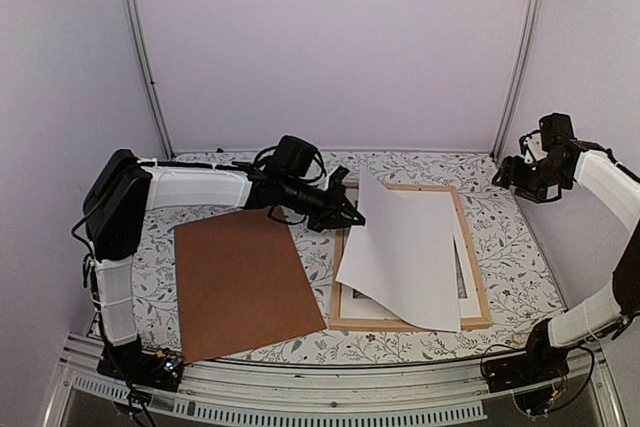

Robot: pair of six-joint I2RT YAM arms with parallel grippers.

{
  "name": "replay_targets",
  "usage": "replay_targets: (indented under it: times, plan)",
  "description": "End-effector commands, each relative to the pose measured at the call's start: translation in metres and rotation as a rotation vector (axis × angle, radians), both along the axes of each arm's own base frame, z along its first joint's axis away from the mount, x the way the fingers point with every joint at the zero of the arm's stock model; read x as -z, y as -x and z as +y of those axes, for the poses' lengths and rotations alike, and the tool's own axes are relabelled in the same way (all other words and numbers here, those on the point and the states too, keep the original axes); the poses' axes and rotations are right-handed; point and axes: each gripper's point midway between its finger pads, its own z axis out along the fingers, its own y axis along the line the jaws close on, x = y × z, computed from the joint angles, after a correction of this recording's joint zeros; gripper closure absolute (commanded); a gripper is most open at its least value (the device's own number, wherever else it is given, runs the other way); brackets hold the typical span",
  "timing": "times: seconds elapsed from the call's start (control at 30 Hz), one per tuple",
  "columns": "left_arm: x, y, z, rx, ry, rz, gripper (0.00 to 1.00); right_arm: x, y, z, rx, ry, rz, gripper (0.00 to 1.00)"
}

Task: Put the photo into the frame
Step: Turn over the photo, then place the photo on the mat board.

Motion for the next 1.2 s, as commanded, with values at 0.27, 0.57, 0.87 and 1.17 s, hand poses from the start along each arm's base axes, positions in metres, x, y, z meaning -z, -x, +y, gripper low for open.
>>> replay_targets:
  times: [0.27, 0.57, 0.87, 1.17]
  plan:
    - [0.008, -0.019, 0.009, -0.126, 0.014, -0.036, 1.00, 0.023, 0.004, 0.012, -0.041, -0.055, 0.024, 0.26]
    - [0.007, -0.030, 0.015, -0.208, 0.016, -0.081, 1.00, 0.032, 0.003, 0.013, -0.049, -0.064, 0.037, 0.26]
    - [0.013, -0.027, -0.002, -0.181, 0.032, -0.045, 1.00, 0.040, 0.005, 0.015, -0.057, -0.073, 0.050, 0.25]
    - [0.010, -0.017, -0.010, -0.177, 0.059, -0.001, 1.00, 0.044, 0.005, 0.017, -0.064, -0.083, 0.057, 0.24]
